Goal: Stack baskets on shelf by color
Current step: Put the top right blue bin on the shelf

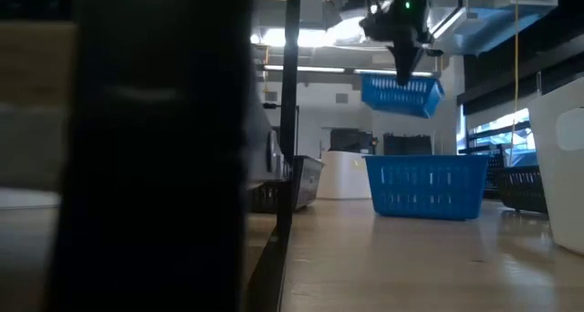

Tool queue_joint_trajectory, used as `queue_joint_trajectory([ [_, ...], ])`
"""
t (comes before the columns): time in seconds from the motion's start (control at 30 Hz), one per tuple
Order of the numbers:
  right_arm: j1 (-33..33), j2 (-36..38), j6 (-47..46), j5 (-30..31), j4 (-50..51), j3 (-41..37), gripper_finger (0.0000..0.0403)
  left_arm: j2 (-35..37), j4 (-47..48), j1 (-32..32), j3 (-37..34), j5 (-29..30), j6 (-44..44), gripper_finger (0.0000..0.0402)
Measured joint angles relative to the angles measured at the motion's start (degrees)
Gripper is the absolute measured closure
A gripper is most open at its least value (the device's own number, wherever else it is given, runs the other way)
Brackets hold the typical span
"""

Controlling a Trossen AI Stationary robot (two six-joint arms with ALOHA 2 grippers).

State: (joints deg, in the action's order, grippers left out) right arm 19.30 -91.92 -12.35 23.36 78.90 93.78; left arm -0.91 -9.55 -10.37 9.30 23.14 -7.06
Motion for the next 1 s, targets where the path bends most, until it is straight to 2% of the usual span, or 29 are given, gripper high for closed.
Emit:
queue_joint_trajectory([
  [0.17, -4.69, -0.02, 5.74, 6.09, 0.11, 3.2, 0.0402, -5.04, 12.15, 0.0, 9.35, 3.1, 0.1, 0.0401],
  [0.33, -8.28, -0.02, 14.58, 11.28, 0.07, 4.29, 0.0402, -12.91, 17.63, 0.0, 17.46, 6.29, -1.78, 0.0401],
  [0.47, -10.1, -0.02, 21.74, 12.33, -0.51, 4.3, 0.0402, -19.55, 21.36, 0.02, 23.57, 7.82, -5.85, 0.0401],
  [0.77, -12.01, -0.02, 26.5, 15.21, -3.45, 4.3, 0.04, -29.48, 22.1, 1.71, 33.51, 9.37, -10.43, 0.0398],
  [1.0, -12.77, -0.02, 28.96, 16.24, -4.99, 4.3, 0.0401, -32.14, 22.8, 4.31, 36.12, 9.31, -11.92, 0.0351],
])
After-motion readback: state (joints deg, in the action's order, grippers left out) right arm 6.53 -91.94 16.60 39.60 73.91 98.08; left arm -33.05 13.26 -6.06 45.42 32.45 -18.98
